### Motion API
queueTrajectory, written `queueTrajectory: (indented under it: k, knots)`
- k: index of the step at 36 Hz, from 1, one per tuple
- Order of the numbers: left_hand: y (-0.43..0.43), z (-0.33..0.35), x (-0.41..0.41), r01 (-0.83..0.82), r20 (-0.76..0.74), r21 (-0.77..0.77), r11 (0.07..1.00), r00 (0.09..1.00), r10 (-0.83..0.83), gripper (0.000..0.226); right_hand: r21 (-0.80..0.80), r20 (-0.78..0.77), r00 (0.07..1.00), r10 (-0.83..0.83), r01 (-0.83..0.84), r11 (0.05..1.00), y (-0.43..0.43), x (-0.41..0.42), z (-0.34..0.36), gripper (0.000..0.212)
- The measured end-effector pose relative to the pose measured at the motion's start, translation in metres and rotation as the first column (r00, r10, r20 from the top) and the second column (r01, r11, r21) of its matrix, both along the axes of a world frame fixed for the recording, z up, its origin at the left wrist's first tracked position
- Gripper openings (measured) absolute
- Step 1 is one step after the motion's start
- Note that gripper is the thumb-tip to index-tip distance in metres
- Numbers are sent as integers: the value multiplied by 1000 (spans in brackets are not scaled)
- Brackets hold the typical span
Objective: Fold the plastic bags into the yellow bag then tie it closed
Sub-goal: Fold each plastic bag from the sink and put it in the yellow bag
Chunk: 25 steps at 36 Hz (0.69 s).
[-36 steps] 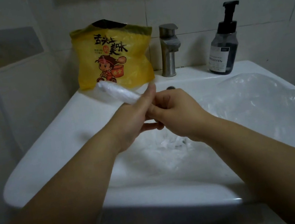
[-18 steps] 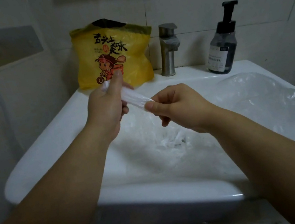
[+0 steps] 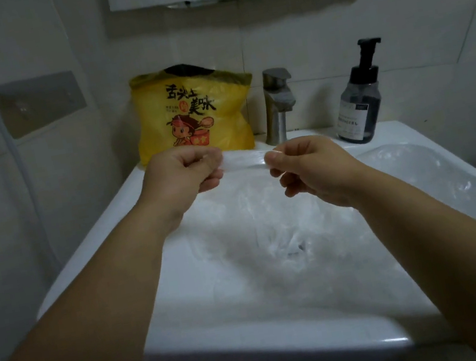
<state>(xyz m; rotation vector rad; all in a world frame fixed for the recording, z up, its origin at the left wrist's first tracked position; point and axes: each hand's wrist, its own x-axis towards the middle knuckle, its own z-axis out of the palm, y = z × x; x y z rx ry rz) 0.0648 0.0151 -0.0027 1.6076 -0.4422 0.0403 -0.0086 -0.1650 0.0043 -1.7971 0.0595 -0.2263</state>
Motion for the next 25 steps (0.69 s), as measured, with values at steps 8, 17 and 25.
queueTrajectory:
  k: [8, 17, 25]
  knots:
    - [10, 40, 25, -85, 96, 63, 994, 992, 78, 16, -288, 73, 997, 21, 1, 958, 4, 42, 39, 21]
    - [7, 78, 74, -253, 267, 60, 965, 936, 229, 21, -371, 245, 969, -21, 114, 922, 11, 93, 88, 19]
    - [6, 94, 115, -334, 365, 245, 910, 902, 232, 35, -400, 432, 858, -280, 460, 792, -9, 156, 122, 24]
